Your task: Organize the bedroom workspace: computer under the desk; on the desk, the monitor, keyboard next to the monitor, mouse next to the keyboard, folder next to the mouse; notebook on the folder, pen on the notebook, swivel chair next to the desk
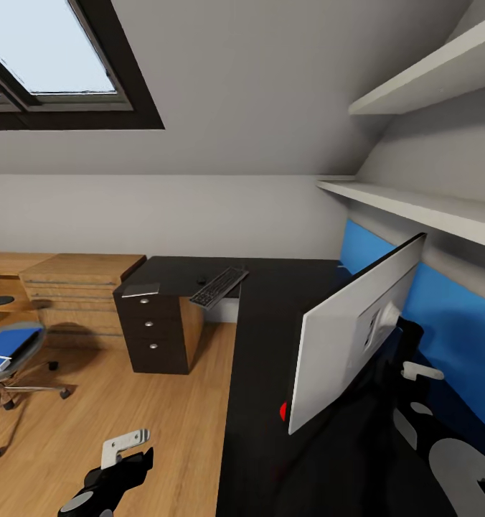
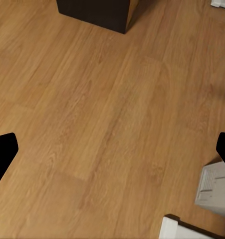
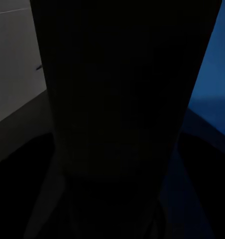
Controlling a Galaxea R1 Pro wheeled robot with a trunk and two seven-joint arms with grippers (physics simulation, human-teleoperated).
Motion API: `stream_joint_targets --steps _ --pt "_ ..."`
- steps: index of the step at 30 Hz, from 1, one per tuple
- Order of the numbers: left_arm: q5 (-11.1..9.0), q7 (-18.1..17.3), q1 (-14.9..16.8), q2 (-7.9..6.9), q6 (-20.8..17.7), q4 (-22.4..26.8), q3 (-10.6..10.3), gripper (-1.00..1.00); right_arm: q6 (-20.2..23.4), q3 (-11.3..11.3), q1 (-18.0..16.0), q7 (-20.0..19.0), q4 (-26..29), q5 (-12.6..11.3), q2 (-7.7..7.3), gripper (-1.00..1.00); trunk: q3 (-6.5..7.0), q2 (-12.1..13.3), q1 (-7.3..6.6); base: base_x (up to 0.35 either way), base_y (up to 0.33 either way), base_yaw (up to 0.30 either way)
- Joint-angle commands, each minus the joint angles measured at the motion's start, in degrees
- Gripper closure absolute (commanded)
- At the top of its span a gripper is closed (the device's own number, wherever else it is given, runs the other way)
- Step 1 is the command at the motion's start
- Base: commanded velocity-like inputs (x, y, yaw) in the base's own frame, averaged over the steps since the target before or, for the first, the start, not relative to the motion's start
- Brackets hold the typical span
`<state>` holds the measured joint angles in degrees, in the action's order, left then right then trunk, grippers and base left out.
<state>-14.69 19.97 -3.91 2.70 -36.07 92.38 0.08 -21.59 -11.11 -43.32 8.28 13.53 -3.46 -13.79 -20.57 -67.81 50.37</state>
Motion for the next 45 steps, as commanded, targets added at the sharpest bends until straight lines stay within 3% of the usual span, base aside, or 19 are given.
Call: stream_joint_targets --steps 1,41,42,45 --pt "-0.61 0.42 0.01 0.02 -0.14 0.09 0.01 -1.0 -0.22 0.3 -0.05 0.07 -0.08 -0.41 -0.01 1.0 -0.06 -0.03 0.01 0.097 0.0 0.0" --pt "-0.68 0.42 0.03 0.02 -0.14 0.09 0.0 -1.0 -0.26 0.37 -0.02 0.11 -0.13 -0.1 -0.01 1.0 -0.06 -0.03 0.01 0.075 -0.002 0.0" --pt "-0.68 0.42 0.01 0.02 -0.14 0.09 0.0 -1.0 -0.25 0.37 -0.01 0.12 -0.14 0.14 -0.01 -1.0 -0.06 -0.03 0.01 0.002 0.0 0.0" --pt "-0.69 0.36 0.0 0.02 -0.14 0.09 -0.04 -1.0 -0.22 0.32 -0.02 0.2 -0.16 2.51 0.05 -1.0 -0.06 -0.03 0.01 0.0 0.0 0.0"
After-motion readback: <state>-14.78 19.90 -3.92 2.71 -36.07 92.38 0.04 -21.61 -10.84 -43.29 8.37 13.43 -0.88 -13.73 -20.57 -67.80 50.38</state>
